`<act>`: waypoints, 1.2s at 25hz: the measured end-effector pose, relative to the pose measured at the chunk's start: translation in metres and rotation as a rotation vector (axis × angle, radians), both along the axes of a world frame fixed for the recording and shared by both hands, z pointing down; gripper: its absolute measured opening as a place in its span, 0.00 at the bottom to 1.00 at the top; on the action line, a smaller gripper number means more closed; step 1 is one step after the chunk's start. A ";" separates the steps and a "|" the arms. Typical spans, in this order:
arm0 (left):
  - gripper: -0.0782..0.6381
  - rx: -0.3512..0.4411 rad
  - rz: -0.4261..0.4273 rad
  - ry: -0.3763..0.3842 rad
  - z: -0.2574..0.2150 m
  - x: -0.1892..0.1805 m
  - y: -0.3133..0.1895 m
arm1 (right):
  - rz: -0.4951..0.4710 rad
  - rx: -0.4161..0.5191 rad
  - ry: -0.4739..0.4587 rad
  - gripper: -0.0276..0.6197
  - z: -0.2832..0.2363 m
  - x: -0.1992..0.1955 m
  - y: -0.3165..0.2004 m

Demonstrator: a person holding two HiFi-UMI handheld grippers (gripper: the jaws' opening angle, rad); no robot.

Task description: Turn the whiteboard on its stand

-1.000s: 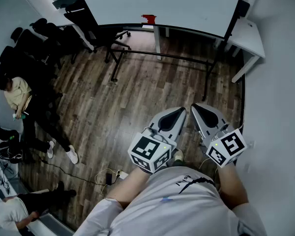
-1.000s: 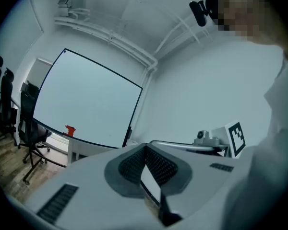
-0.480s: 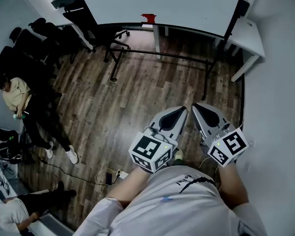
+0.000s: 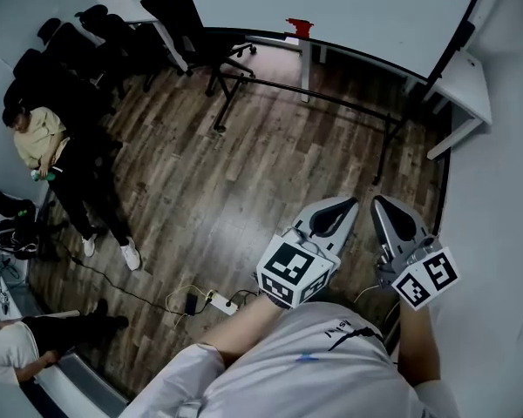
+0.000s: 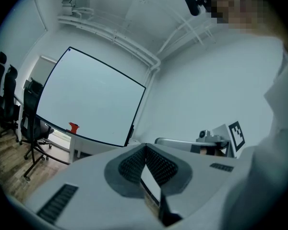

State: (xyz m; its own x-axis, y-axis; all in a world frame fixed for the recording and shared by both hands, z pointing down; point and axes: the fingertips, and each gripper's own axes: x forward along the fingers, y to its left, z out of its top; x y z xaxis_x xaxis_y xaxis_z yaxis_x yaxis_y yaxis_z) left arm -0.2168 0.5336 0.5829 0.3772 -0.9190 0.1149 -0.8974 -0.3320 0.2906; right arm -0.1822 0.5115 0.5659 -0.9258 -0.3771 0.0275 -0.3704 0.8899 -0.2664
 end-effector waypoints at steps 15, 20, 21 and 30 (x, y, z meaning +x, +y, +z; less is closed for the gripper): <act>0.12 -0.025 0.075 -0.027 0.018 0.027 -0.045 | 0.094 -0.041 -0.024 0.06 0.025 0.034 -0.044; 0.13 -0.046 0.073 -0.058 0.024 0.063 -0.104 | 0.075 -0.031 -0.058 0.06 0.028 0.066 -0.102; 0.12 -0.050 0.077 -0.062 0.025 0.073 -0.118 | 0.071 -0.025 -0.060 0.06 0.027 0.074 -0.117; 0.12 -0.050 0.058 -0.088 0.026 0.163 -0.251 | 0.048 -0.019 -0.090 0.06 0.033 0.169 -0.248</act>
State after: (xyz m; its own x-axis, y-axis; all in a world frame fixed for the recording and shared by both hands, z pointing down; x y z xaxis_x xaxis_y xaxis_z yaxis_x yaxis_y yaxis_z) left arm -0.0533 0.2828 0.6087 0.4161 -0.8882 0.1946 -0.8997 -0.3713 0.2294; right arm -0.0136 0.2631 0.5984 -0.9056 -0.4214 -0.0475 -0.3864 0.8661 -0.3171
